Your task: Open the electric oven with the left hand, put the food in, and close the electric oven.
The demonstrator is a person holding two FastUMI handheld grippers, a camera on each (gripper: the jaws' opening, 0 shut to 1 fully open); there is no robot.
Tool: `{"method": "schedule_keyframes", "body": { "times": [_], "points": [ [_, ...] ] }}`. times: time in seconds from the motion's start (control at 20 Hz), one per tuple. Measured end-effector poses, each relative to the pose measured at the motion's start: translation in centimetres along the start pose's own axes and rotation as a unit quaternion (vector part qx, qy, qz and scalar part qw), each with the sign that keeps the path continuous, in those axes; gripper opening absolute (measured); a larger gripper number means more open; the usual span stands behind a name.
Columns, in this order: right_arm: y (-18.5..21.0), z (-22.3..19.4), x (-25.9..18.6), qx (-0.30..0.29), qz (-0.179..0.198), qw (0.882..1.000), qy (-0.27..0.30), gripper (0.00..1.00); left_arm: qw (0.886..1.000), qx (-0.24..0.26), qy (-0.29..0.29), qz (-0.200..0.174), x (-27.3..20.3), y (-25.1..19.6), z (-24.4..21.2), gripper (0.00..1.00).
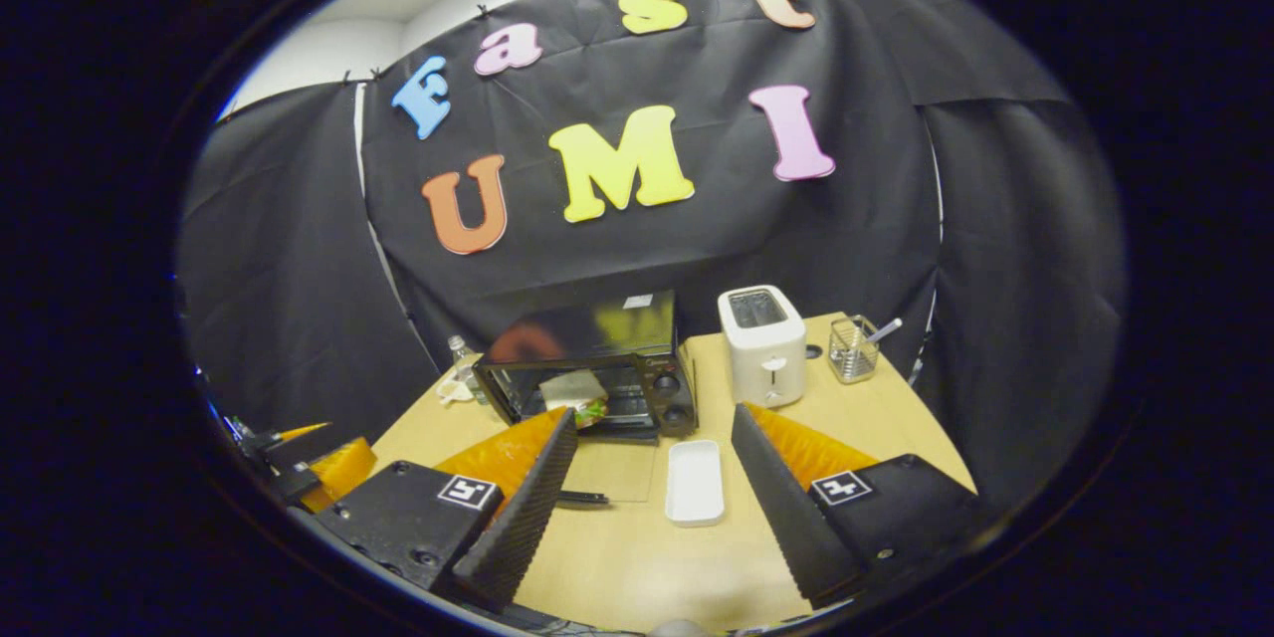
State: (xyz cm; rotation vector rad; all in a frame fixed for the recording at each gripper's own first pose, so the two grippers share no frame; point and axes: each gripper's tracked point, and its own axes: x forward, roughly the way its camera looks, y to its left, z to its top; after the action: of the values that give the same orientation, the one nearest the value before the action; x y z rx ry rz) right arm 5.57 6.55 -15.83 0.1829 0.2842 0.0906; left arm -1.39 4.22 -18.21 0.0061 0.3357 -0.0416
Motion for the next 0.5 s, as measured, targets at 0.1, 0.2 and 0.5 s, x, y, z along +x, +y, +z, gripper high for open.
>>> {"method": "schedule_keyframes", "body": {
  "times": [0.1,0.2,0.5],
  "points": [
    [-1.1,0.2,-1.5,-0.016,0.006,1.0,0.007,1.0,1.0,0.002,0.02,0.0,0.9,-1.2,-2.3,0.95],
    [-2.3,0.5,-2.7,-0.02,0.005,1.0,0.011,1.0,0.999,0.002,0.041,-0.001,1.9,-2.6,-4.3,0.95],
    [-5.5,1.3,-4.7,-0.032,-0.017,0.999,0.013,1.0,0.995,-0.011,0.101,-0.014,5.2,-6.1,-11.0,0.96]
  ]
}}
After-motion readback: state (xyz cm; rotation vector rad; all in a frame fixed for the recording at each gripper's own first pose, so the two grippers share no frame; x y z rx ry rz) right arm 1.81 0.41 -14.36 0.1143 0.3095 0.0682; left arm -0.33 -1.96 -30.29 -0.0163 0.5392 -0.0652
